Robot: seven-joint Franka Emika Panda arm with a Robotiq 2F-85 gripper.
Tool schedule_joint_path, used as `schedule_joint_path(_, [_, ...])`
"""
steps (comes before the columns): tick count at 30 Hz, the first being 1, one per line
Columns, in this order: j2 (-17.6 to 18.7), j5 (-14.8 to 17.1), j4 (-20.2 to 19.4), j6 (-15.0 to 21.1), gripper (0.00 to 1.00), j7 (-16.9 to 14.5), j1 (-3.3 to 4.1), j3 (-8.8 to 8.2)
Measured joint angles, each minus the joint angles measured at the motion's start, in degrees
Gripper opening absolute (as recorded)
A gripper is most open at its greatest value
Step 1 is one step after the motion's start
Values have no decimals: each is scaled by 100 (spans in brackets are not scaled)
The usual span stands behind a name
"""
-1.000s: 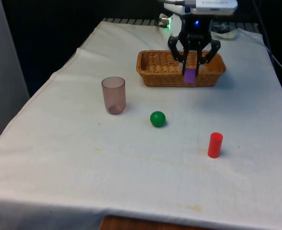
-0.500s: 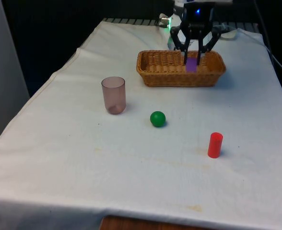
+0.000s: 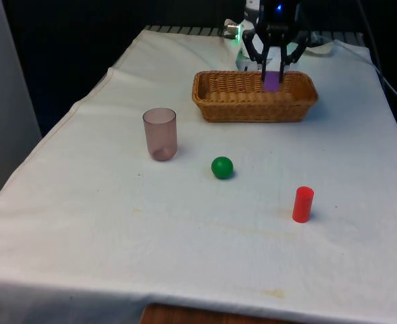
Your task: Pick up the triangular block and place it into the basket.
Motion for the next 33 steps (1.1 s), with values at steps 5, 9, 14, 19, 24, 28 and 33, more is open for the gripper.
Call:
schedule_joint_path(5, [-223,0,-275,46,33,-11,0,0])
schedule_joint_path(9, [-418,0,-561,109,33,-103,-6,-46])
schedule_joint_path(14, [-556,0,-791,189,33,-183,-11,-92])
schedule_joint_path(19, [-659,0,-1077,350,33,-292,-17,-166])
schedule_joint_path(24, [-630,0,-1387,682,33,-430,-17,-258])
schedule_joint_path(28, [-510,0,-1547,940,33,-533,-23,-344])
schedule_joint_path(33, [-298,0,-1707,1266,33,-665,-23,-441])
